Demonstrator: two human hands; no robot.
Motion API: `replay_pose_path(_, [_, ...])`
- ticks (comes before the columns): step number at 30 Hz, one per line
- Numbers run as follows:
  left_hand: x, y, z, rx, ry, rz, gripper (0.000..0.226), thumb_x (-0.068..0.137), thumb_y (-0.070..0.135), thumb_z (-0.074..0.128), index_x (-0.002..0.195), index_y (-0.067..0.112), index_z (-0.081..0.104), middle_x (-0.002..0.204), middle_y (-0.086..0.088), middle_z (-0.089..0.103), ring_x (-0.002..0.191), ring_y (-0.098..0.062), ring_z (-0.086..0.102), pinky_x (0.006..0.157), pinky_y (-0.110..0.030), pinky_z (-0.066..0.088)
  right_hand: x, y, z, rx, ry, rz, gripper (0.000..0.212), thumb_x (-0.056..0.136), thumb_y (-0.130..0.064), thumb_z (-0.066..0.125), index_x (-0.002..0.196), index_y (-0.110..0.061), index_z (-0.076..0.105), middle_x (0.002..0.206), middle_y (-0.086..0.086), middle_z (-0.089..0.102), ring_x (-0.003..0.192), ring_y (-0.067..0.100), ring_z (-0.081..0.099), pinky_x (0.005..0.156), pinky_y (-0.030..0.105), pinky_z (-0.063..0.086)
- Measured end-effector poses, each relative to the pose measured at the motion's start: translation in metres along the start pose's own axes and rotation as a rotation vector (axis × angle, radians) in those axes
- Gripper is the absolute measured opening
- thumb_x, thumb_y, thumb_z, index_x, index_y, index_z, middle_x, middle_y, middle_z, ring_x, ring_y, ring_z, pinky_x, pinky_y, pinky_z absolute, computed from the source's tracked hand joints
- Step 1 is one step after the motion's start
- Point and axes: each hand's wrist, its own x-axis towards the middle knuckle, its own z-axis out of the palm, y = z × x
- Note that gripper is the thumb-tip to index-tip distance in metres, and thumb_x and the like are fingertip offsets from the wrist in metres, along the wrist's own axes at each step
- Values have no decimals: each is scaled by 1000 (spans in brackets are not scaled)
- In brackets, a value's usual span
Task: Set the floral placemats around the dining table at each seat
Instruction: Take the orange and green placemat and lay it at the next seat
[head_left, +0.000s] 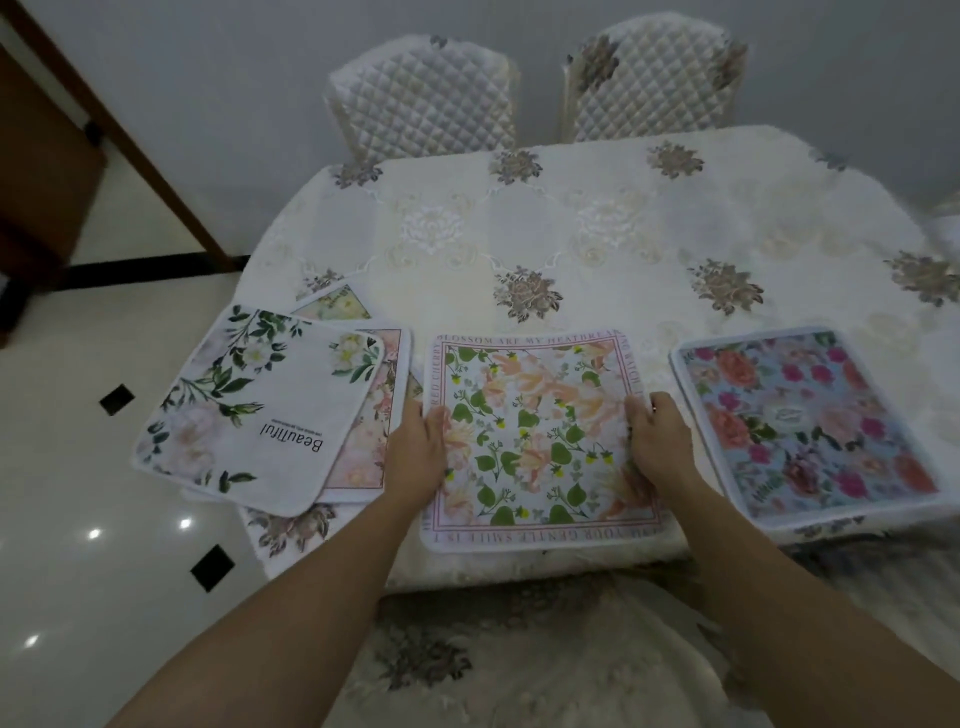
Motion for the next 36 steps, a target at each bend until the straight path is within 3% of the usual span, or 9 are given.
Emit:
replay_pose_path(3, [-6, -8, 10, 10, 11, -47, 26, 105, 32, 36, 98, 9, 47, 71, 3, 51, 59, -10, 49, 49, -26, 33, 7, 9, 4, -15, -43, -1, 30, 104, -32, 40, 99, -4, 50, 78, 2, 53, 67, 18, 50, 56, 32, 37])
replay_pose_path(7, [-3, -21, 24, -2, 7, -114, 27, 105, 31, 36, 95, 9, 46, 72, 0, 52, 63, -21, 52, 50, -27, 36, 17, 17, 13, -45, -75, -4, 27, 103, -32, 40, 99, -7, 50, 78, -3, 53, 67, 12, 50, 53, 27, 36])
replay_pose_path(9, [-2, -27, 29, -9, -2, -135, 26, 105, 31, 36, 94, 10, 45, 74, -1, 53, 64, -20, 52, 51, -27, 37, 19, 19, 16, -53, -85, -5, 27, 103, -32, 40, 99, -7, 49, 79, -3, 53, 68, 10, 50, 52, 26, 35])
replay_pose_path(16, [10, -41, 25, 18, 19, -151, 31, 105, 30, 35, 94, 5, 49, 73, -2, 51, 63, -16, 48, 56, -33, 35, 25, 21, 36, -34, -113, -7, 25, 104, -32, 40, 99, -8, 48, 80, -4, 53, 69, 9, 50, 52, 27, 34])
replay_pose_path(23, [9, -46, 23, 32, 25, -125, 26, 104, 29, 40, 95, 8, 53, 76, 5, 53, 66, -11, 50, 53, -22, 33, 23, 38, 43, -91, -129, 12, 24, 103, -30, 39, 97, -8, 47, 79, -2, 52, 67, 13, 49, 52, 26, 35])
replay_pose_path(28, [7, -49, 20, 47, 43, -129, 22, 103, 28, 43, 92, 10, 51, 75, 5, 50, 66, -11, 48, 53, -23, 31, 23, 39, 44, -83, -158, 24, 24, 104, -30, 39, 98, -8, 49, 78, -4, 53, 67, 10, 50, 52, 27, 35])
replay_pose_path(36, [5, -57, 18, 65, 63, -158, 29, 102, 29, 45, 87, 5, 51, 71, 1, 49, 62, -13, 46, 51, -25, 30, 23, 43, 49, -146, -162, 6, 24, 104, -30, 40, 98, -8, 49, 78, -1, 52, 71, 19, 50, 52, 28, 32])
